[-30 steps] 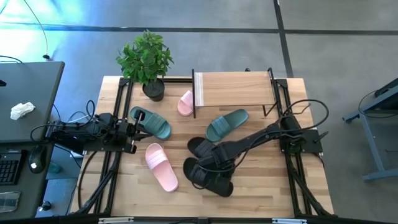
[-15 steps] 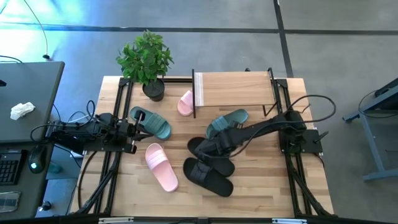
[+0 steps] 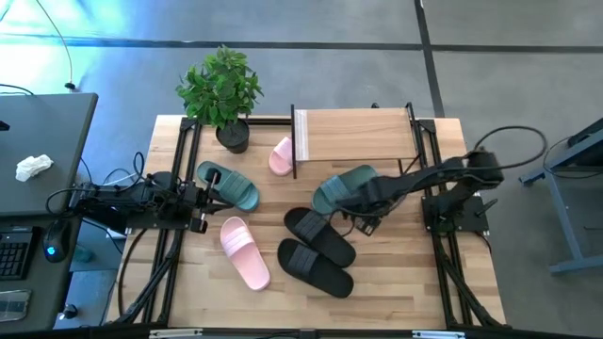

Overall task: Pick and place slides into the shelf
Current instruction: Put the right green slide under the shelf

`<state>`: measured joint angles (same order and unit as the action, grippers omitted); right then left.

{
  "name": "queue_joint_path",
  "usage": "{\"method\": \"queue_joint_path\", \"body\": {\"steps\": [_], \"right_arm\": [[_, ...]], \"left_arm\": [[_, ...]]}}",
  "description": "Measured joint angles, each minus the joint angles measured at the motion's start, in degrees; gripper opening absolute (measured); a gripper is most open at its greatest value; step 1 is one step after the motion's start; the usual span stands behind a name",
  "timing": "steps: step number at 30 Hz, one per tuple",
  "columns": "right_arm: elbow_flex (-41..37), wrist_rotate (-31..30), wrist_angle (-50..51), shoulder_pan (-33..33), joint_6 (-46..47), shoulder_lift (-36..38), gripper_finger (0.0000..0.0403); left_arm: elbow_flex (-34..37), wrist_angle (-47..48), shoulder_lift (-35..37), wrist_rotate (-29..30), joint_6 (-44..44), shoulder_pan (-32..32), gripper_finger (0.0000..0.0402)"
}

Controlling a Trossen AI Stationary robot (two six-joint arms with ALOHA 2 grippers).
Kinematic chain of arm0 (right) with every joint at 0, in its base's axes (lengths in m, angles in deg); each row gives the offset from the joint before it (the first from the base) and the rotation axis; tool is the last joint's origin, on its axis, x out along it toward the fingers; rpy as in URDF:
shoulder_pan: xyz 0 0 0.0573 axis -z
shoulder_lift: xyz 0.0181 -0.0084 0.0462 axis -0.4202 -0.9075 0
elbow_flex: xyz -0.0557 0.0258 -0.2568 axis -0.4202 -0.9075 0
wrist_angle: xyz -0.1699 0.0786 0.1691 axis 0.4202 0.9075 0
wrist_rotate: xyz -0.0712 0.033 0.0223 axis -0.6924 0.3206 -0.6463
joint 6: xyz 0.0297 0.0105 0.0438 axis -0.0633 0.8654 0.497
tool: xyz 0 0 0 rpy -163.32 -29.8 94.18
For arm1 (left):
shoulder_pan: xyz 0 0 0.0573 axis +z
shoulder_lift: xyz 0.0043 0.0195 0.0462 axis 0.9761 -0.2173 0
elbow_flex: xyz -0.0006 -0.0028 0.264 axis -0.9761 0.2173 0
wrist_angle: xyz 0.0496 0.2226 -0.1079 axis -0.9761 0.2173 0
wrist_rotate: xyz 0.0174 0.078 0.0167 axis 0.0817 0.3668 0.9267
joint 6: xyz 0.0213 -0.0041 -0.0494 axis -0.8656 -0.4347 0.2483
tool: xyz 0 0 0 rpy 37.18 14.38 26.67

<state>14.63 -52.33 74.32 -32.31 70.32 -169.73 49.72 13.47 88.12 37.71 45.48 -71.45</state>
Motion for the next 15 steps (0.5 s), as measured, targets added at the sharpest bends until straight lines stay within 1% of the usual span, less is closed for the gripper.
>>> {"method": "queue_joint_path", "body": {"steps": [2,4,5,11,13,15], "right_arm": [[-6.3,3.07,-9.37,0.0,0.78,3.94,0.0193],[-11.94,3.02,-17.25,-0.02,1.89,7.94,0.0193],[-14.01,2.07,-20.13,0.04,2.54,9.74,0.0193],[-23.52,-9.76,-37.45,2.37,2.7,19.94,0.0193],[-26.08,-11.71,-42.3,4.13,1.65,22.03,0.0193],[-28.65,-11.48,-46.65,6.43,-0.62,23.2,0.0193]], "left_arm": [[0.01,-0.01,0.0,0.0,-0.02,0.0,0.0001],[0.0,-0.01,0.0,0.0,-0.04,0.0,0.0001],[0.01,-0.01,0.0,0.0,-0.04,0.0,0.0001],[0.0,-0.01,0.0,0.2,-0.09,-0.01,0.0001],[0.02,-0.01,0.0,0.86,-0.09,0.0,0.0001],[0.01,0.0,0.0,1.14,-0.09,0.0,0.0001]]}}
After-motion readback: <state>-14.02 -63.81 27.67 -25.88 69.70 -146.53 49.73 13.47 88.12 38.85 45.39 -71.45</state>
